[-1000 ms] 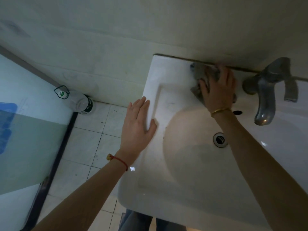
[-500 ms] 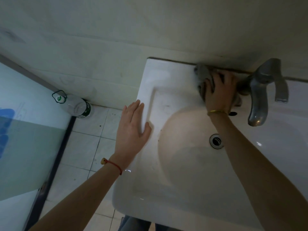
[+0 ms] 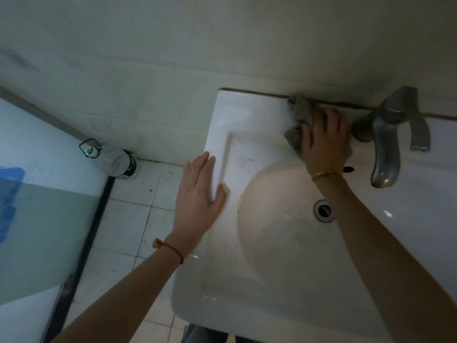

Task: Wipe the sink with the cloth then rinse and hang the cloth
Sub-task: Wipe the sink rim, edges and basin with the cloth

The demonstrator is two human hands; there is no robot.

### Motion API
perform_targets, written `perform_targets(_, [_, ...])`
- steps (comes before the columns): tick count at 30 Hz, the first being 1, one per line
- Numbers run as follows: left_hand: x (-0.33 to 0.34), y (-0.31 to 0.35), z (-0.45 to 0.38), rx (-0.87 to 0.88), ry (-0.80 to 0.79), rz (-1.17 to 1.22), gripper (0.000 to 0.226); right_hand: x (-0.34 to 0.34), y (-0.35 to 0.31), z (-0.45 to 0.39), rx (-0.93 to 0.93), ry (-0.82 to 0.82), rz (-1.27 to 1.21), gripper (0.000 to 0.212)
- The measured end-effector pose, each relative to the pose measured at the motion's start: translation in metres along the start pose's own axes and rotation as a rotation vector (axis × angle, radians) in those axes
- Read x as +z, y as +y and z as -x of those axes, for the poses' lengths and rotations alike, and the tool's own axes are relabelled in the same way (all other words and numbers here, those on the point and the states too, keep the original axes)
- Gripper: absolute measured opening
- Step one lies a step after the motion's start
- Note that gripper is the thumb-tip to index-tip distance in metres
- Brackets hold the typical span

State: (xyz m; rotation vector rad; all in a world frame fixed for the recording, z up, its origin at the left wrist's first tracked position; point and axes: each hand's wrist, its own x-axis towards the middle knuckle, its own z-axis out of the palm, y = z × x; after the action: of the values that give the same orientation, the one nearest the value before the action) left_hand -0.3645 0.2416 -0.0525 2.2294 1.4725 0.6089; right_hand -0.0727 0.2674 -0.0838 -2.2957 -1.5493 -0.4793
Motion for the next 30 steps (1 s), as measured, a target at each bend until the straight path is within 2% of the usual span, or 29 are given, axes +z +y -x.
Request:
perform_targets(2, [0.000,0.000,0.000,0.004,0.007,-0.009,0.055,0.003,-0.029,-0.004,0.090,-0.004,0.007,0.044])
perform_targets(3, [0.000,0.000,0.000,0.007,0.007,-0.012,0.054,0.004,-0.048,-0.008,0.044,-0.032,-0.015,0.044])
perform_targets(7, [0.000,-0.003,0.000,0.011,0.005,-0.015,0.055,0.014,-0.101,-0.024,-0.416,-0.076,-0.142,0.047])
perform_targets(9, [0.000,-0.002,0.000,0.009,-0.001,-0.014,0.056,0.015,-0.089,-0.029,-0.494,-0.098,-0.150,0.048])
perform_targets(11, [-0.001,-0.001,0.001,-0.001,-0.004,-0.011,0.056,0.015,-0.054,-0.022,-0.393,-0.099,-0.111,0.049])
perform_targets(14, [-0.001,-0.001,0.001,0.002,-0.001,-0.010,0.056,0.005,0.007,0.001,-0.062,-0.045,-0.090,0.047])
perform_targets(17, [0.000,0.000,0.000,-0.004,0.004,-0.009,0.055,0.002,0.006,0.001,0.132,-0.004,-0.038,0.044])
perform_targets(19, [0.000,0.000,-0.001,-0.005,0.004,-0.007,0.055,0.007,-0.023,-0.008,0.080,-0.009,-0.029,0.041])
perform_targets(23, [0.000,-0.001,-0.001,-0.002,-0.008,-0.016,0.056,0.016,-0.107,-0.028,-0.410,-0.039,-0.194,0.044])
perform_targets(25, [-0.001,0.000,0.000,-0.013,-0.008,-0.016,0.056,0.015,-0.118,-0.032,-0.569,-0.017,-0.215,0.046])
perform_targets(27, [-0.001,0.000,0.000,-0.010,-0.005,-0.013,0.057,0.013,-0.094,-0.031,-0.585,-0.018,-0.144,0.049])
perform_targets(30, [-0.001,-0.001,0.000,-0.003,-0.002,0.001,0.056,0.013,-0.037,-0.018,-0.333,-0.014,-0.081,0.049])
